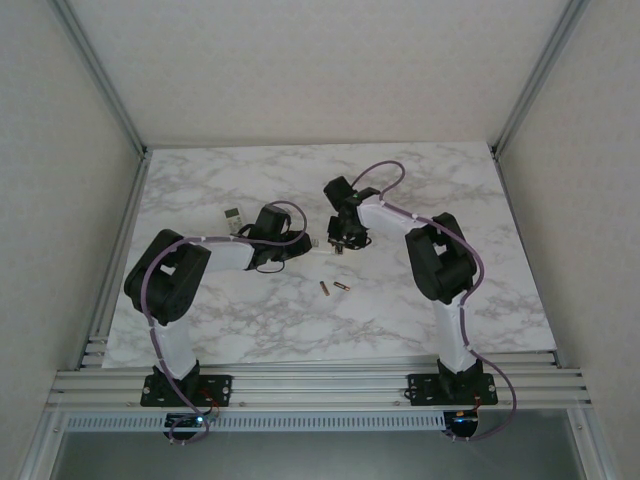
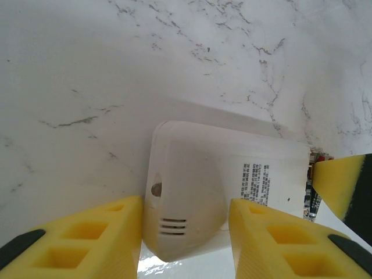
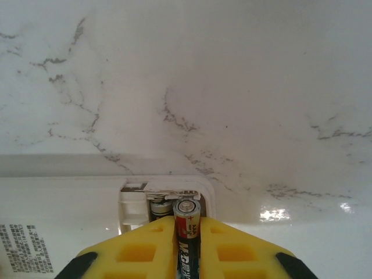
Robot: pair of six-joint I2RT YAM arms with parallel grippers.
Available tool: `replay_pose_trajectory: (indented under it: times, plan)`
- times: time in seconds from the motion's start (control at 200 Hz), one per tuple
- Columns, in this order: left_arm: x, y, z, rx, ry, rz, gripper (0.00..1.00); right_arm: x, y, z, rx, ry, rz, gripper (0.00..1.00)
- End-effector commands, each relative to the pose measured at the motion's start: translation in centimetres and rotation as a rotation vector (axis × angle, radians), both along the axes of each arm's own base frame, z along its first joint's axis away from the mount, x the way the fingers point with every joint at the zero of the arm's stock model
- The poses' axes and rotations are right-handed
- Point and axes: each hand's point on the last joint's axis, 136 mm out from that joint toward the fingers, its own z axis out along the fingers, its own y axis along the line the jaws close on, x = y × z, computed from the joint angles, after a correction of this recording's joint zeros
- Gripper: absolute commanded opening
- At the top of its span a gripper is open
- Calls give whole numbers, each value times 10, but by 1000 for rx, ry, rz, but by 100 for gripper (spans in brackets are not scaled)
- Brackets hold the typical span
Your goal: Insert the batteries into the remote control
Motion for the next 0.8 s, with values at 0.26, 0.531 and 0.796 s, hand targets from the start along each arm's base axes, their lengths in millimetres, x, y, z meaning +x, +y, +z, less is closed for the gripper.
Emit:
replay_pose_trajectory:
  times: [0.26, 0.531, 0.796]
  plan:
    - [-26, -7, -9, 4, 87, -45, 41, -50, -1, -11, -67, 227, 99, 21]
    - [-25, -7, -10, 5, 89, -46, 41, -46, 0, 0, -55, 198, 104, 24]
    - [-26, -8, -10, 5, 87, -50, 41, -41, 2, 13, -32, 165, 110, 29]
